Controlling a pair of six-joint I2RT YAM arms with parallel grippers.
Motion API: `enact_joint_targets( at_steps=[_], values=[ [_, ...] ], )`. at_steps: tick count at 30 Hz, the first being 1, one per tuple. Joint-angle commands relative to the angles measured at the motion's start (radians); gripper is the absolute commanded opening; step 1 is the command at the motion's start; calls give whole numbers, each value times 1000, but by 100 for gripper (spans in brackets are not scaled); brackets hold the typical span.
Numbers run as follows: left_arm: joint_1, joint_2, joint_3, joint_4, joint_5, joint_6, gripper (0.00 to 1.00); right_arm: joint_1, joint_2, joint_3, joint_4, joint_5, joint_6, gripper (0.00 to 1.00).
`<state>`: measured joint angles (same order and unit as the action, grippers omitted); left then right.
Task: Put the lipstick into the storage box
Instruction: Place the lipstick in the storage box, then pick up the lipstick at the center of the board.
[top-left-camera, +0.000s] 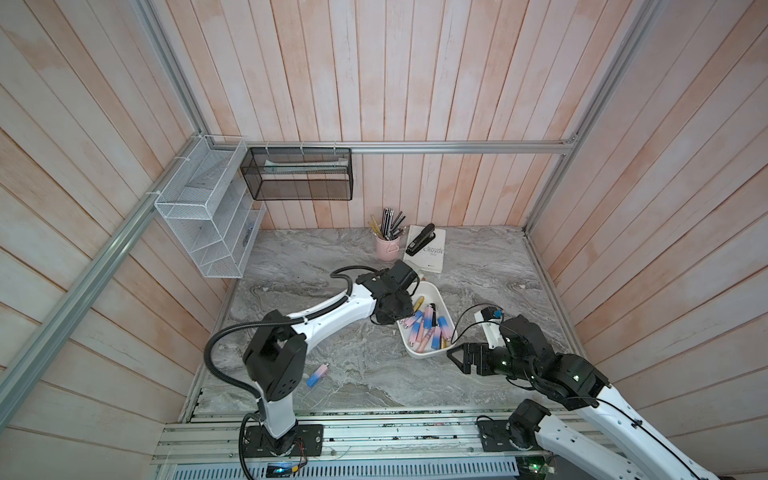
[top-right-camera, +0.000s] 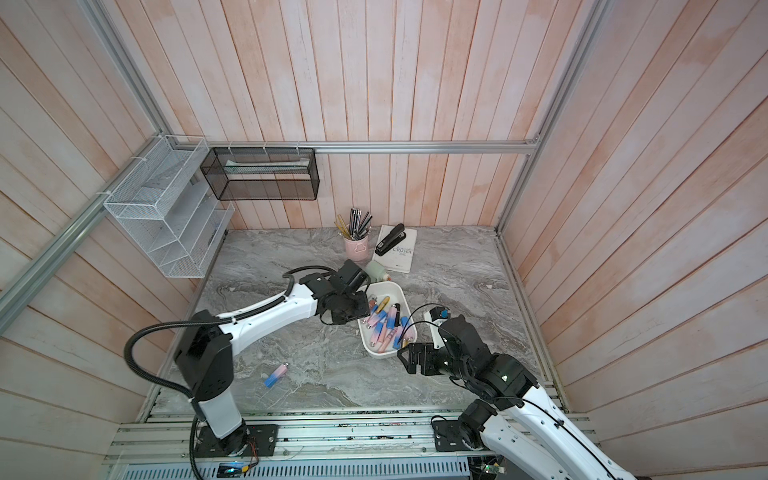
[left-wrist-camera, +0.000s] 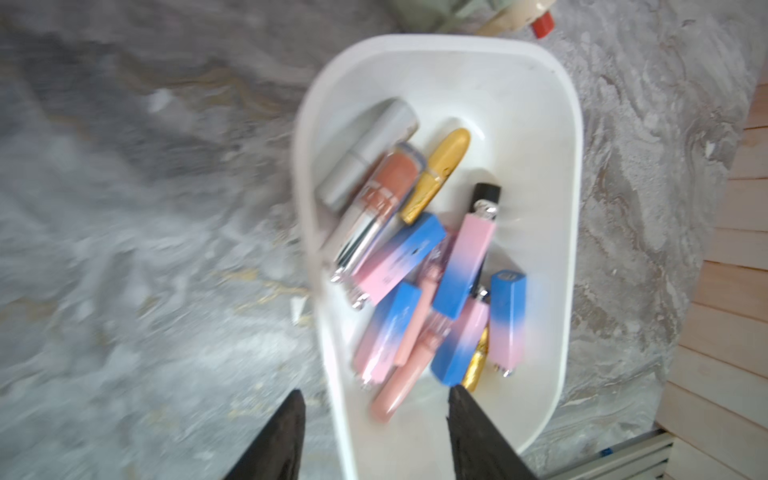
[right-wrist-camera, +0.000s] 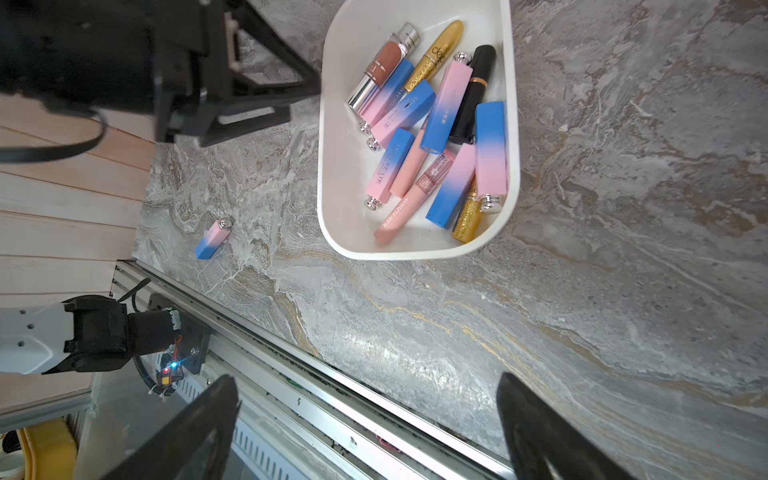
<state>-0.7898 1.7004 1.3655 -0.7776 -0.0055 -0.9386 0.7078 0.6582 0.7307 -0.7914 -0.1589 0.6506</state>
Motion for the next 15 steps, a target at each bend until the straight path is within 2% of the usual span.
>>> enact_joint_targets(
  at_steps=[1,4,8,15],
  values=[
    [16,-157,-192,-90,-143,-8,58,-4,52,-16,81,-52,-39,98],
    [18,-314,-351,-158,-206,-50,59,-4,103,-17,135,-93,-60,98],
    [36,-478,-503,-224,-221,-130,63,-4,161,-13,192,-130,-79,98],
    [83,-583,-658,-310,-244,-221,78,-3,226,15,243,-156,-98,98]
  ],
)
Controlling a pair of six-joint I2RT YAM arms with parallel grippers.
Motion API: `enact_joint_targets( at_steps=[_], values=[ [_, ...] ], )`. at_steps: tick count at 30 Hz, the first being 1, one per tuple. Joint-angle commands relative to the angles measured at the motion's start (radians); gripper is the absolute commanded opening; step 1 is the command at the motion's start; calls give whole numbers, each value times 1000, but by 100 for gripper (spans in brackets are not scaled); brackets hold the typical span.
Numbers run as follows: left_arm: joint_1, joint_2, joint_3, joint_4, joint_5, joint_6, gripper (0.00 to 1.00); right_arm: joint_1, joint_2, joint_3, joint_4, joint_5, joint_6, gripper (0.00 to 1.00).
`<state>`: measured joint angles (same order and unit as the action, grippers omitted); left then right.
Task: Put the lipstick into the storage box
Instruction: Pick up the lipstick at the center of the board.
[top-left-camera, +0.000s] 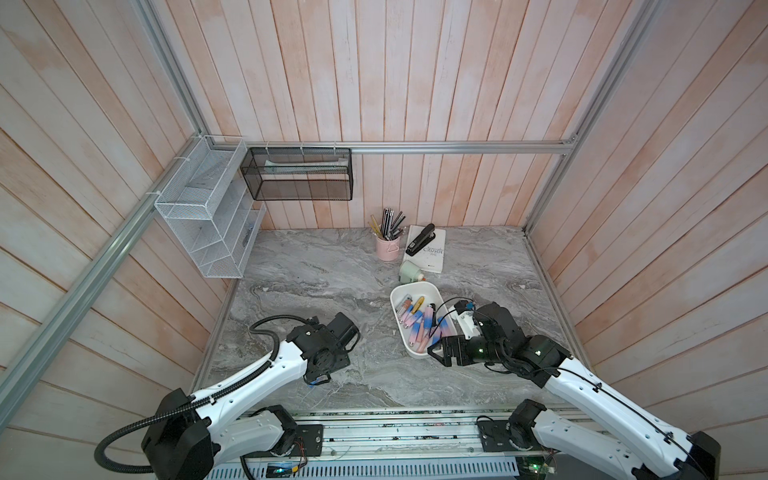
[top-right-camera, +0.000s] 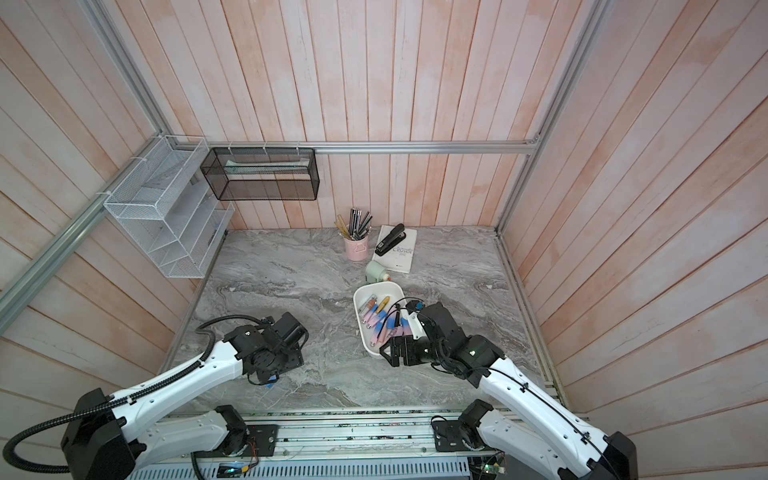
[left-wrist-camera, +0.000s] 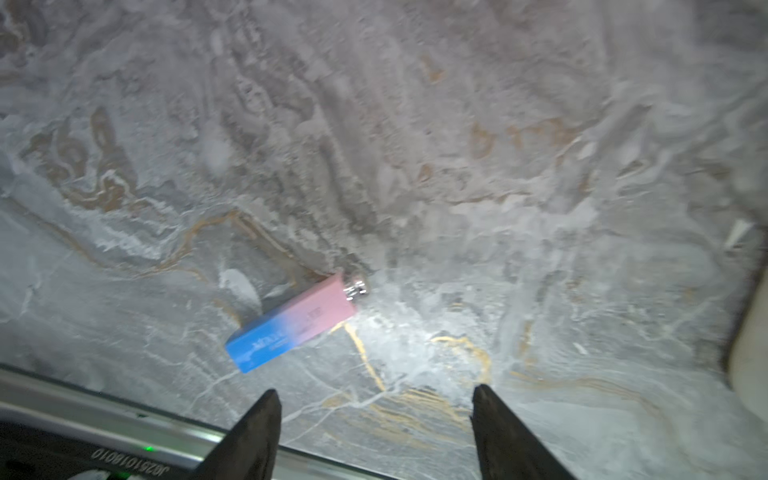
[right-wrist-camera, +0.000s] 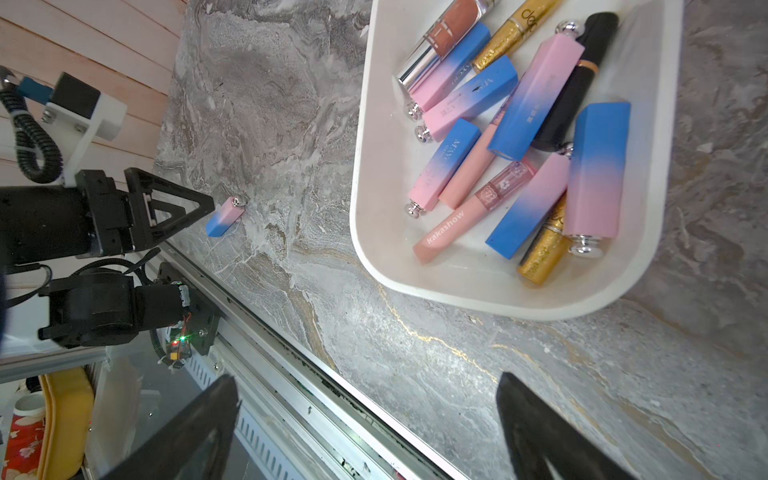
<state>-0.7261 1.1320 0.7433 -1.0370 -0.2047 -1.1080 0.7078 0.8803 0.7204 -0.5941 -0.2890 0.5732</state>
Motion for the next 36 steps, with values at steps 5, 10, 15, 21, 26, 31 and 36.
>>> enact_joint_targets(
  at_steps=[5,10,15,21,26,31,36],
  values=[
    [76,-22,-96,1,-33,-25,80,-2,-19,10,54,-30,8,98],
    [101,27,-122,75,-12,-5,83,-2,-80,-16,31,-17,42,98],
    [117,84,-150,176,29,26,83,-2,-132,-23,-13,7,57,98],
    [120,130,-166,255,66,50,77,-2,-169,-27,-51,25,65,98],
    [120,155,-136,293,113,62,58,-2,-188,-28,-68,37,65,98],
    [112,203,-68,314,149,78,36,-2,-190,-32,-72,36,59,98],
    [47,274,20,312,173,92,29,-2,-201,-36,-82,43,57,98]
  ],
)
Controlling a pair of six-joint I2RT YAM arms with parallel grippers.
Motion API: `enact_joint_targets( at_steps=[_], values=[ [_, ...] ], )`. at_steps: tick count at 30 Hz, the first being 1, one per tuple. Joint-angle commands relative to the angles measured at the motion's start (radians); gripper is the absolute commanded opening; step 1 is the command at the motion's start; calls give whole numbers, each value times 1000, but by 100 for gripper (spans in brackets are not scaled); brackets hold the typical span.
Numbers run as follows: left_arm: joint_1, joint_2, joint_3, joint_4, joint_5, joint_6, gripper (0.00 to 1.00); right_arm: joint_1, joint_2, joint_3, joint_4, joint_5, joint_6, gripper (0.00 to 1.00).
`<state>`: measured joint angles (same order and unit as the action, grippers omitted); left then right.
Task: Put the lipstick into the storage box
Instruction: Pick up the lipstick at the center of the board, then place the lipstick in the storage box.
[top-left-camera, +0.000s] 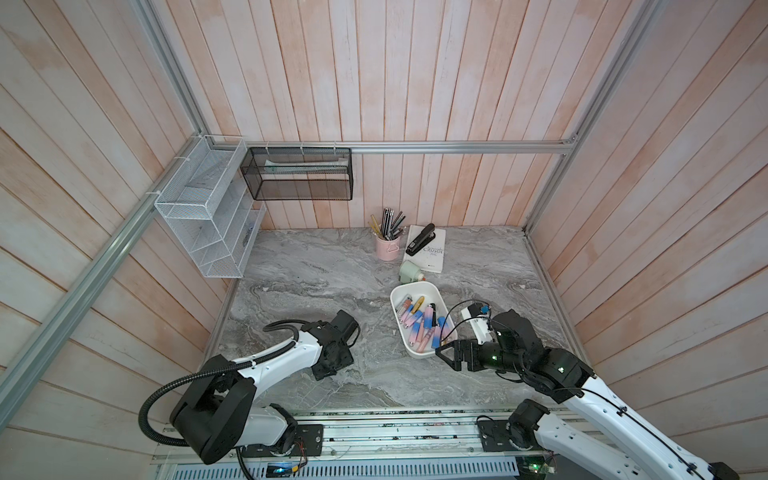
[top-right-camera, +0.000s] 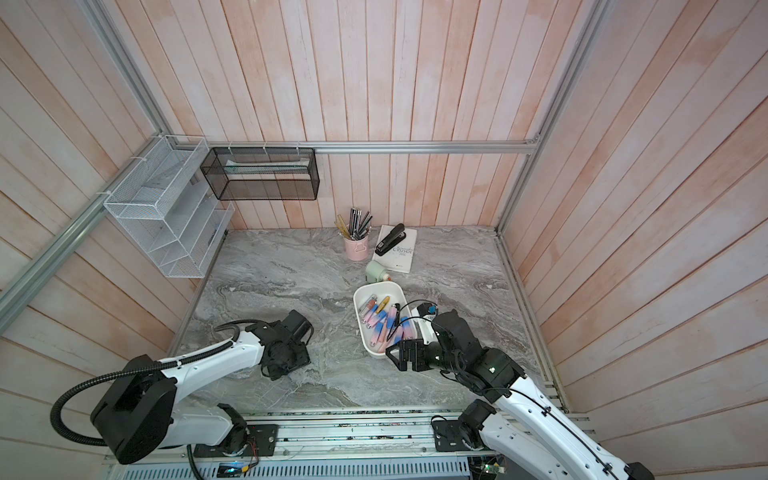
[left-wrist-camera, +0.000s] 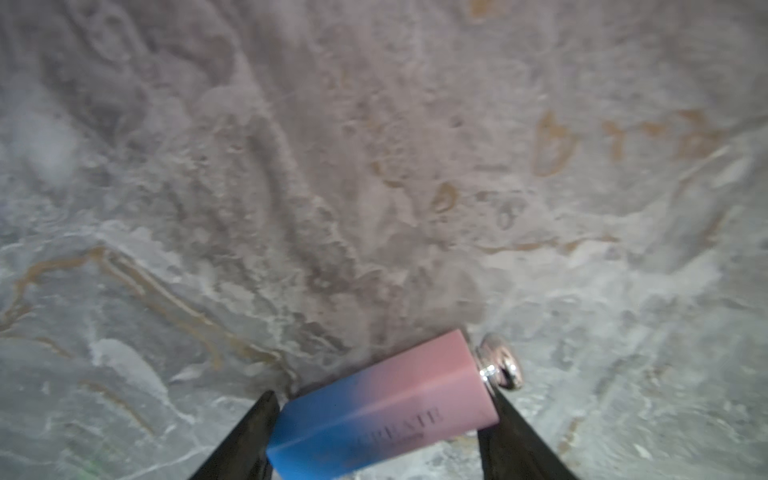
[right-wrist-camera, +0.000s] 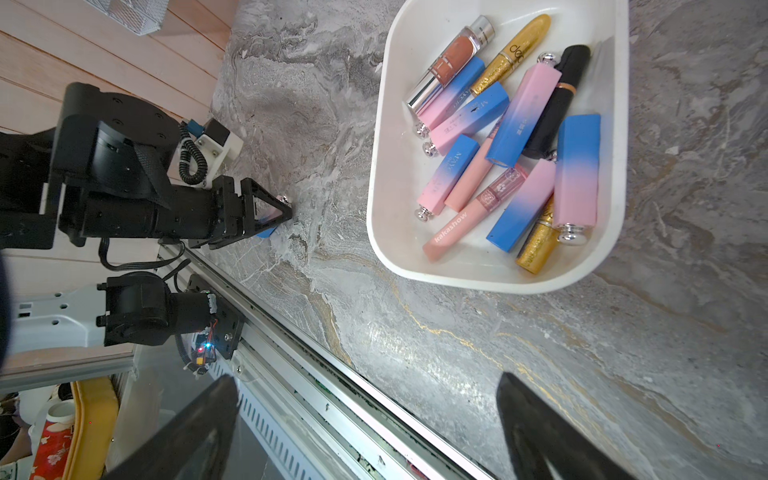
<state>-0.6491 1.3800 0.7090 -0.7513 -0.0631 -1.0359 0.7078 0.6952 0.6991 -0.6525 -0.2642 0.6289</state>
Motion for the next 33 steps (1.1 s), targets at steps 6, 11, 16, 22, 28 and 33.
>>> enact_joint_targets(
  at_steps=[6,11,16,22,28,33],
  values=[
    [-80,93,180,7,28,14,27,-2,-49,-32,-38,25,15,98],
    [-91,111,333,-52,-4,31,27,-2,-72,-31,-67,40,16,98],
    [-94,157,490,-56,4,58,27,-2,-91,-38,-76,49,26,98],
    [-128,364,736,-36,45,117,27,-4,-101,-27,-87,69,31,98],
    [-188,594,1019,-71,73,175,27,-4,-124,-12,-122,99,53,98],
    [-201,697,1109,-79,114,203,27,-4,-168,-10,-158,129,90,98]
  ],
)
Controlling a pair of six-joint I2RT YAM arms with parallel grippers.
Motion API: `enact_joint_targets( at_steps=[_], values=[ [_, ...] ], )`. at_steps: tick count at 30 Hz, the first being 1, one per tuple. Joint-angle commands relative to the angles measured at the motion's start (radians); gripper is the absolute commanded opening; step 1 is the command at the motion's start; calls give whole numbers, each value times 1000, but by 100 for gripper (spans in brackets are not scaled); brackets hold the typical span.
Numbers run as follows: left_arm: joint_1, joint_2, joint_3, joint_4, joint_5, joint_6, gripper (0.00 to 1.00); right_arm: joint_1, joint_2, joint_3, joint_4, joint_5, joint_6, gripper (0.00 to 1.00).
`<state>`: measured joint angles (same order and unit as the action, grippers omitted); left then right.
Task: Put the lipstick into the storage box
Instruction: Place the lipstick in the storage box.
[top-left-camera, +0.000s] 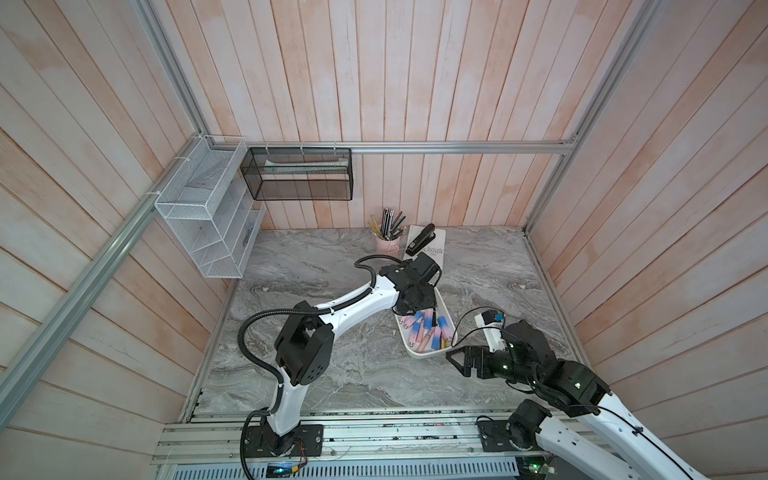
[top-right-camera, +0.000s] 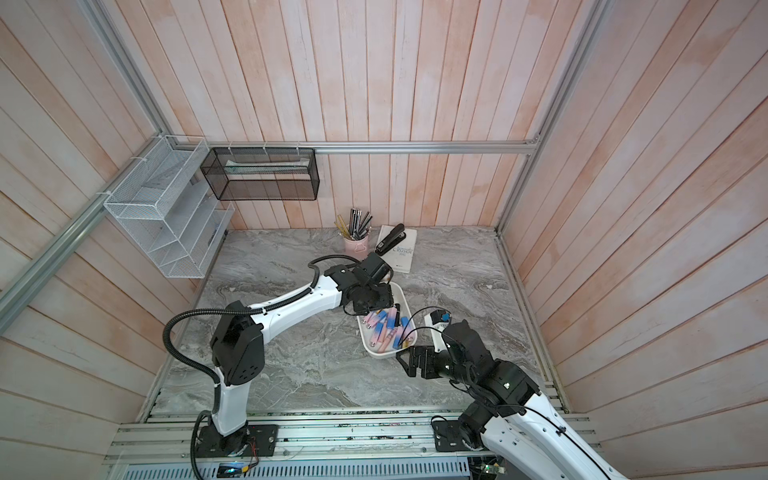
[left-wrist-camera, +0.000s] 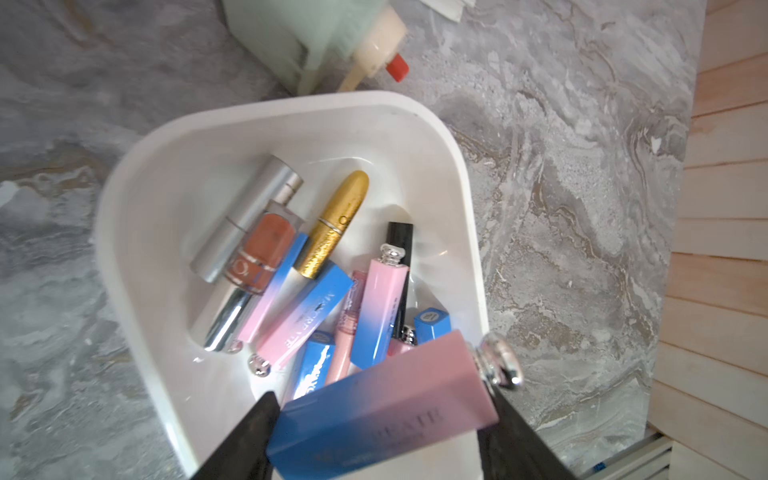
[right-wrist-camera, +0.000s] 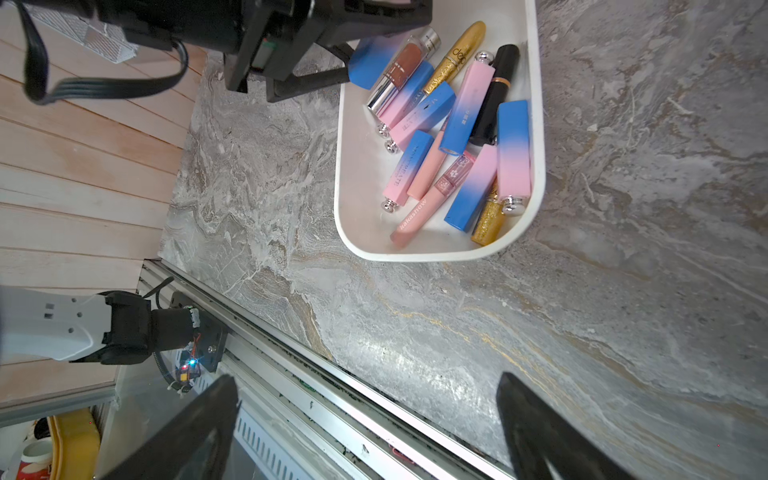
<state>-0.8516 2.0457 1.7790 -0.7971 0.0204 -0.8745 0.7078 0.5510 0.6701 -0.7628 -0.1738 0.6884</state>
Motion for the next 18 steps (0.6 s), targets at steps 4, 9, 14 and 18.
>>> enact_joint_targets(
  at_steps=[4,9,14,18],
  values=[
    [1,61,37,-24,52,49,28,-4,-50,20,-78,57,54,98],
    [0,85,33,-22,71,60,38,-4,-57,31,-98,80,66,98],
    [-4,48,73,-54,48,79,78,-4,-40,48,-103,102,59,98],
    [-1,-57,82,-103,-26,114,100,-4,4,53,-71,93,35,98]
  ],
)
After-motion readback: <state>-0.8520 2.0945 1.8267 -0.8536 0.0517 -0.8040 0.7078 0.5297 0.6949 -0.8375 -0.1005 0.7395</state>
